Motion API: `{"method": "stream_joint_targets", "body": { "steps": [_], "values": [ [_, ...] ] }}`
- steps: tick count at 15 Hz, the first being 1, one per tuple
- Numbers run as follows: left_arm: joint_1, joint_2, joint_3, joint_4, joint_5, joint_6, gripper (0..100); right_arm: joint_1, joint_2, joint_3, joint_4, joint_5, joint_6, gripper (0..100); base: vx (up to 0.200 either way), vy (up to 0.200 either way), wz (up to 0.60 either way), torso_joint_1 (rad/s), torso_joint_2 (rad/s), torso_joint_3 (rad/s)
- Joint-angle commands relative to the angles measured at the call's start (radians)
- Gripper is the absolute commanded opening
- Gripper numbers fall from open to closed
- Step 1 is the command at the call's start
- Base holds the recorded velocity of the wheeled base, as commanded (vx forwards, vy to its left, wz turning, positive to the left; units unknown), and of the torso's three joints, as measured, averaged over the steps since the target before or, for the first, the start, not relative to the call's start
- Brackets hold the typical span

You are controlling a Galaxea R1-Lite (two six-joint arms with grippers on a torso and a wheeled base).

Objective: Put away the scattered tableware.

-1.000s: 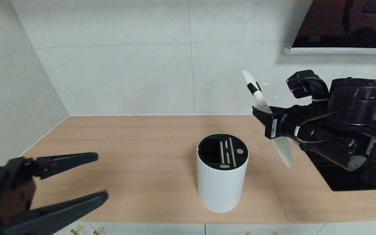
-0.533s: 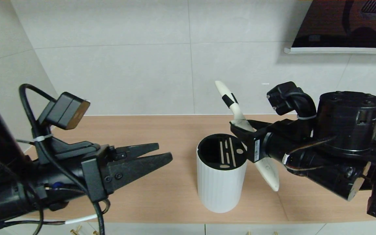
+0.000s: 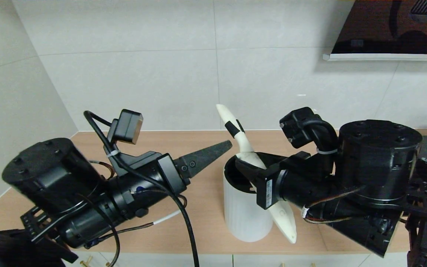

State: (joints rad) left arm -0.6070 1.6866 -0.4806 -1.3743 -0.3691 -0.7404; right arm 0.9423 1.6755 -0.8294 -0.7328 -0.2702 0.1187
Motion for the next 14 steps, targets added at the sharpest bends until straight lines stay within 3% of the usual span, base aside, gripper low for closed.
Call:
{"method": "stream_joint_targets", "body": {
  "steps": [1,6,10,14],
  "values": [
    [-0.007,0.039,0.002,0.000,0.001,0.000,100,0.012,0.006,-0.002,0.000,0.000,0.001,0,0.000,0.000,0.00,0.000,0.00,0.000],
    [-0.010,0.058,-0.024,-0.002,0.018,-0.002,100,0.056,0.004,-0.001,0.000,0.002,0.030,0,0.000,0.000,0.00,0.000,0.00,0.000],
    [-0.010,0.100,-0.067,-0.028,0.099,0.000,100,0.078,0.006,0.003,0.000,0.002,0.042,0,0.000,0.000,0.00,0.000,0.00,0.000],
    [-0.010,0.119,-0.082,-0.065,0.128,0.000,100,0.087,0.006,0.015,0.001,0.008,0.042,0,0.000,0.000,0.00,0.000,0.00,0.000]
  ]
}}
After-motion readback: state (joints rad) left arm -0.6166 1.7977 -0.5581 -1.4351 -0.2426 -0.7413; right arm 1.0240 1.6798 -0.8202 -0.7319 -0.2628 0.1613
